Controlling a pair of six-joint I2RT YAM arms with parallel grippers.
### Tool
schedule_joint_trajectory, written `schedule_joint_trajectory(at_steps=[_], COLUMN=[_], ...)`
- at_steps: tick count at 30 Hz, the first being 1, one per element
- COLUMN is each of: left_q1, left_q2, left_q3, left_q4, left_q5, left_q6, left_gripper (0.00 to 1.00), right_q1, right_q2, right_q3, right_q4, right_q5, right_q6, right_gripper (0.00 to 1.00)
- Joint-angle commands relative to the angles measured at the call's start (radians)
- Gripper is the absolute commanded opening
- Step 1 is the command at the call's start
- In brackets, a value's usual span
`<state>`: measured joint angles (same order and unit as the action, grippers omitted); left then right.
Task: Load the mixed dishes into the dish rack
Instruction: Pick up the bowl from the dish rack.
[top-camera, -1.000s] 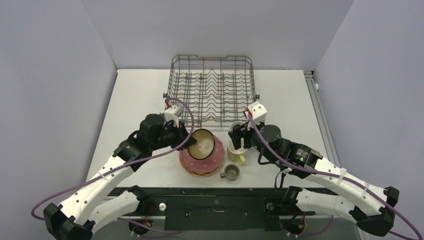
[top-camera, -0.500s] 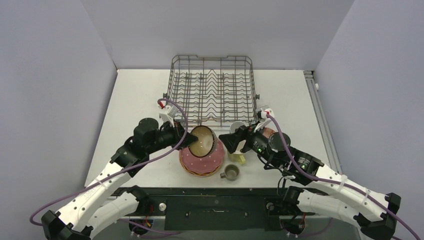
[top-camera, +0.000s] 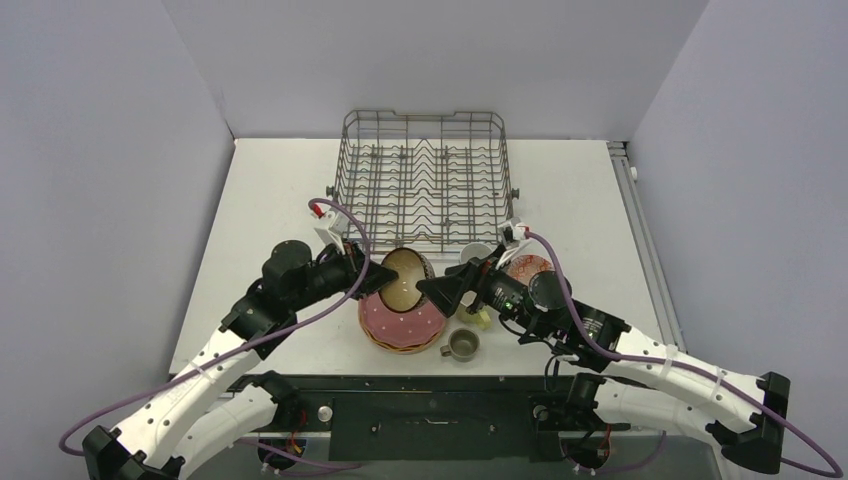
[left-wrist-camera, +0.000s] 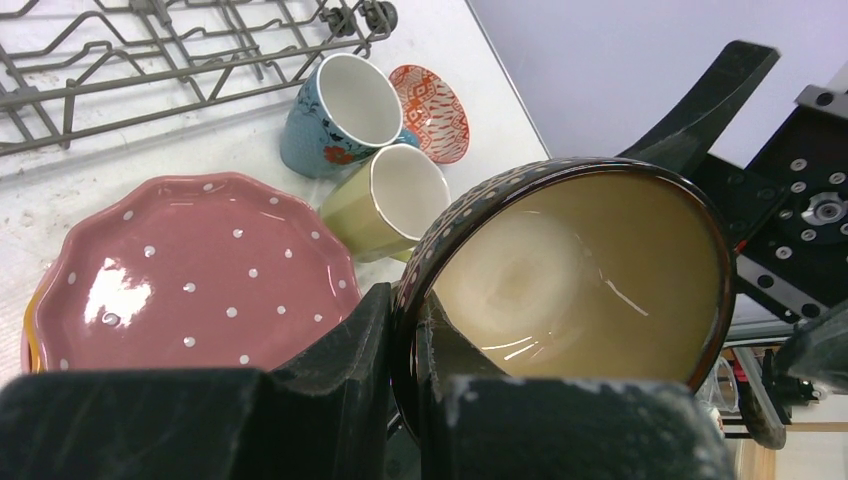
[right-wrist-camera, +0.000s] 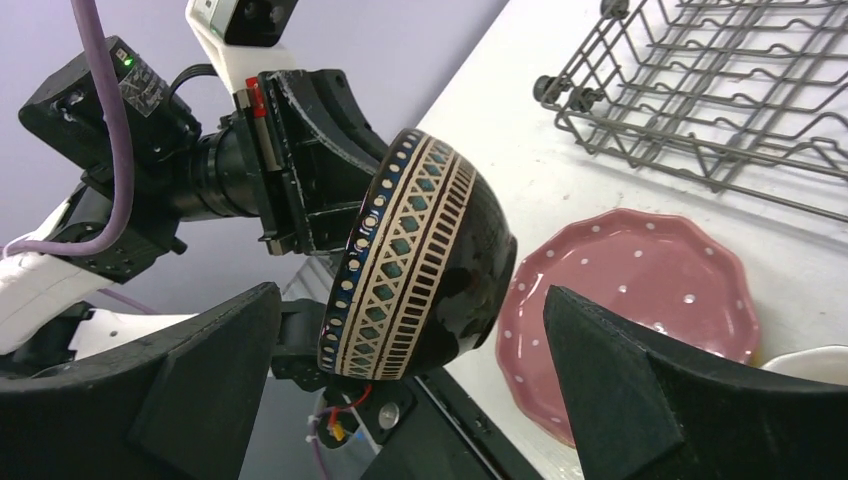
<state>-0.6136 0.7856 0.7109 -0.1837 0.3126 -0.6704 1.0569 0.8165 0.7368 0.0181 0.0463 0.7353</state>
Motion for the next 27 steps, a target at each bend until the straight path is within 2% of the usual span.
schedule_joint_trajectory(at_steps=[1, 11, 27], left_q1=[0.006, 0.008, 0.009], left_q2=[-0.035, -0.058, -0.087], left_q3=[0.019, -0.004, -0.017], left_q4=[0.161, 0.232, 0.273], left_q5=[0.028, 0.03, 0.022], left_q6=[-0.038, -0.06, -0.062], left_gripper=[0.0, 0.0, 0.0], right_q1=[0.033, 0.061, 0.065], right_q2=[0.023, 0.051, 0.08], right_q3=[0.003, 0.004, 0.023], right_q4=[0.116, 0.167, 0.158], right_q5=[-0.007, 0.028, 0.02], right_q6=[0.049, 0.144, 0.214], right_gripper=[1.0, 0.98, 0.82])
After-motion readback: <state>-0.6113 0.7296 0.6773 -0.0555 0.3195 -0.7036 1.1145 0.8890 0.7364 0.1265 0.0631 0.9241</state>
